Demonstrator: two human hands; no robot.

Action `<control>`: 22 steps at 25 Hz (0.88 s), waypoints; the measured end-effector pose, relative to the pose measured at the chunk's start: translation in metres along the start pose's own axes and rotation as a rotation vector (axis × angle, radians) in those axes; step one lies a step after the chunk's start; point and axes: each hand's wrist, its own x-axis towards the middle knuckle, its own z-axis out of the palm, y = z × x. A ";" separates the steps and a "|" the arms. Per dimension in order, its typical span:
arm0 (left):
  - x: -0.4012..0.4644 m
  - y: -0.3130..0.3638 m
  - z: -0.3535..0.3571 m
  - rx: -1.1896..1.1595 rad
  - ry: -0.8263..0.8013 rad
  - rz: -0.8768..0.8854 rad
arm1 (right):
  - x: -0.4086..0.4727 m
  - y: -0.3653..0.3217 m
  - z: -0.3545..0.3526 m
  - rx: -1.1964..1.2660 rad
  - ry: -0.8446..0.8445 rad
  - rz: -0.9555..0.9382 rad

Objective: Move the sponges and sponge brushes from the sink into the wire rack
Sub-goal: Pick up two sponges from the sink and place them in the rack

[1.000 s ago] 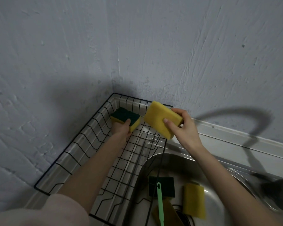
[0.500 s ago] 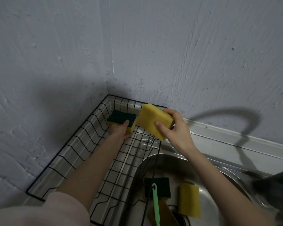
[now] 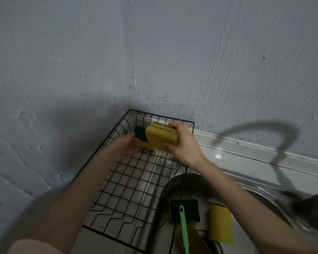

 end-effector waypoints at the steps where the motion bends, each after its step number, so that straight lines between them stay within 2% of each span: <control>1: -0.005 0.002 -0.008 0.002 -0.036 0.012 | 0.001 -0.004 0.007 -0.029 -0.037 -0.034; 4: -0.020 0.002 -0.020 0.051 -0.136 0.028 | 0.002 -0.012 0.027 -0.044 -0.093 -0.084; 8: -0.025 -0.004 -0.027 0.083 -0.106 0.077 | 0.004 -0.019 0.040 -0.019 -0.119 -0.037; 12: -0.021 -0.013 -0.028 0.048 -0.108 0.101 | 0.004 -0.025 0.045 -0.148 -0.222 -0.261; 16: -0.010 -0.020 -0.026 0.002 -0.016 0.182 | 0.006 -0.021 0.043 -0.334 -0.414 -0.404; 19: -0.002 -0.027 -0.025 0.018 0.076 0.219 | 0.005 -0.014 0.046 -0.407 -0.479 -0.360; 22: 0.001 -0.033 -0.016 -0.045 0.147 0.236 | 0.005 -0.010 0.054 -0.399 -0.337 -0.196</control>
